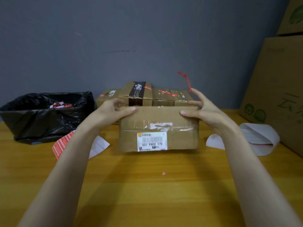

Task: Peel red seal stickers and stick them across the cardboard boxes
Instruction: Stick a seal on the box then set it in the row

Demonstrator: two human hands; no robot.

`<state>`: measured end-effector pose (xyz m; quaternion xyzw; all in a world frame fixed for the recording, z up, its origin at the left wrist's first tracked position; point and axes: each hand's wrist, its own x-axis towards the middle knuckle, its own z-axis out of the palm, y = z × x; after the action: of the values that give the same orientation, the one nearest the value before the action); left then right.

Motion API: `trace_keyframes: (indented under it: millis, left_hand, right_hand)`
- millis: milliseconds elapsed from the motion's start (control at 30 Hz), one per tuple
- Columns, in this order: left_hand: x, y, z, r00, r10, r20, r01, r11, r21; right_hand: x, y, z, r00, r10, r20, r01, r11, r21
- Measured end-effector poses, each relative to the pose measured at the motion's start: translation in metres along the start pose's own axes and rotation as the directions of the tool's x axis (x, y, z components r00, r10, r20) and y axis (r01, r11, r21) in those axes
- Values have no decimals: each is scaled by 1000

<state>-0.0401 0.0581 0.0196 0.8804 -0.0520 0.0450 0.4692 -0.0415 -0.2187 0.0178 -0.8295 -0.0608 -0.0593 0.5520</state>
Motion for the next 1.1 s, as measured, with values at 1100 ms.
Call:
trace_keyframes:
  millis: [1100]
  left_hand:
    - [-9,23,14,982,183,46,-182,983,-12]
  right_hand:
    - [-9,-32,17,997,-70,24,74,931,-357]
